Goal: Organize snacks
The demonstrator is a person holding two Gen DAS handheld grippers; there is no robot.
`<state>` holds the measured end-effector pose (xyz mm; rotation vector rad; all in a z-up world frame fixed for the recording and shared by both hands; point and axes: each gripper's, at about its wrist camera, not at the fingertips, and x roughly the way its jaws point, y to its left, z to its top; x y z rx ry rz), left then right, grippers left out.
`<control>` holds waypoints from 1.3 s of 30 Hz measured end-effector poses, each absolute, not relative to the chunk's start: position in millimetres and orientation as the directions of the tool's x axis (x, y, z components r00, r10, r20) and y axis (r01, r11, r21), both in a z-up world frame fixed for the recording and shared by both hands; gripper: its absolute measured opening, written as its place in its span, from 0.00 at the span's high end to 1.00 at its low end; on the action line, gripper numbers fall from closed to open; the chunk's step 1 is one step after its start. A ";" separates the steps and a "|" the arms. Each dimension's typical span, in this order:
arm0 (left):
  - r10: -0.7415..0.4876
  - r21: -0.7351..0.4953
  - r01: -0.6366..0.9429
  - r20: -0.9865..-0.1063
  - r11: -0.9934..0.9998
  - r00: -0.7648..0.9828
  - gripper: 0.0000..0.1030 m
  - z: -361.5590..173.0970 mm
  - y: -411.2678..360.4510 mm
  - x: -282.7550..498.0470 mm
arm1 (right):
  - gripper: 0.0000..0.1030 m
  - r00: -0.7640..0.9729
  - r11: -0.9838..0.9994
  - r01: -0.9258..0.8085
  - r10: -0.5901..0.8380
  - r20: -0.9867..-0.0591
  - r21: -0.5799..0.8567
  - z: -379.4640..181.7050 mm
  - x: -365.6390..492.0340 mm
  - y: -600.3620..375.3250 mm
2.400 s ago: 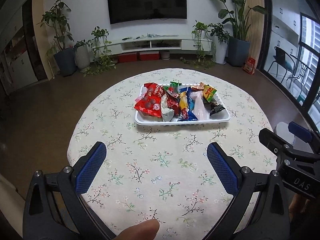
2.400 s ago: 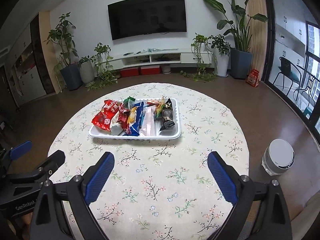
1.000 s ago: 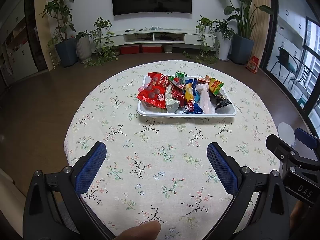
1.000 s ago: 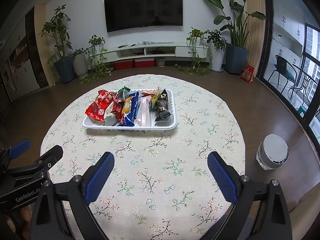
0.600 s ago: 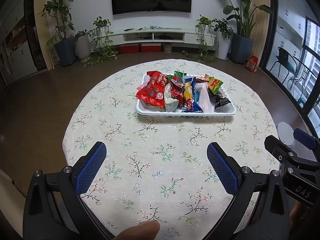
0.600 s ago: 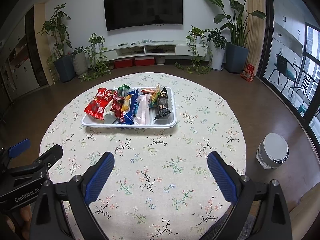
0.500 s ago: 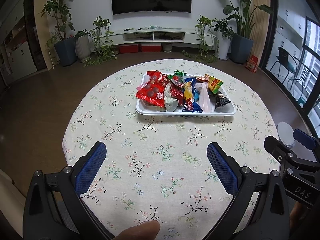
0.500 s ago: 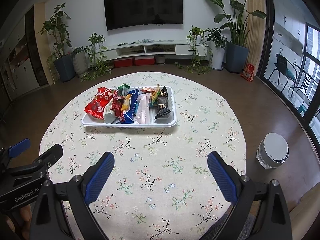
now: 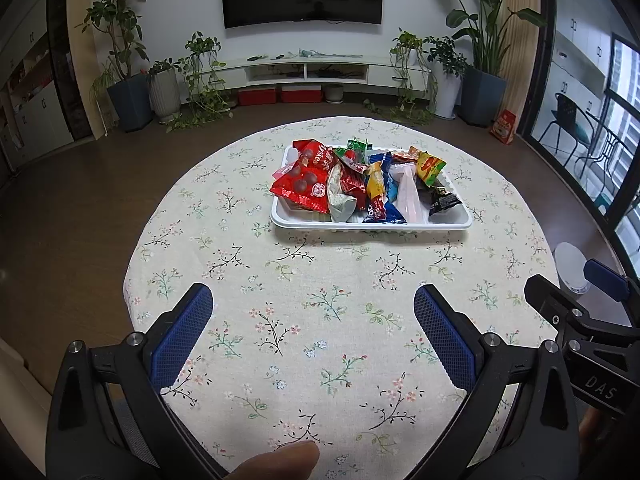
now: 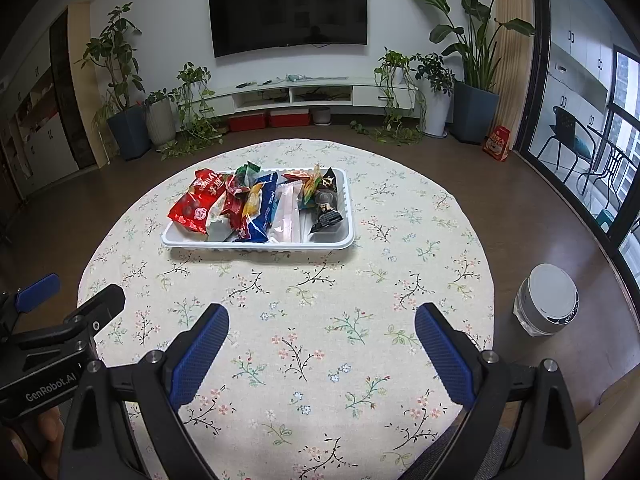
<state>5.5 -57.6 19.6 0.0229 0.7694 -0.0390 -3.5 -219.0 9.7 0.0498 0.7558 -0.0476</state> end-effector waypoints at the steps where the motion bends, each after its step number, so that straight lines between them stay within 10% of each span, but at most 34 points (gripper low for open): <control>1: -0.027 0.006 0.044 -0.696 0.999 0.717 0.01 20.0 -57.5 5.5 | 0.06 0.726 0.998 0.061 -0.025 -0.687 0.028 9.5 -3.9 -219.2; 39: -0.042 -0.010 0.049 -0.702 0.999 0.711 0.01 18.4 -56.3 4.7 | 0.06 0.716 0.998 0.054 -0.021 -0.698 0.025 1.3 -7.5 -218.3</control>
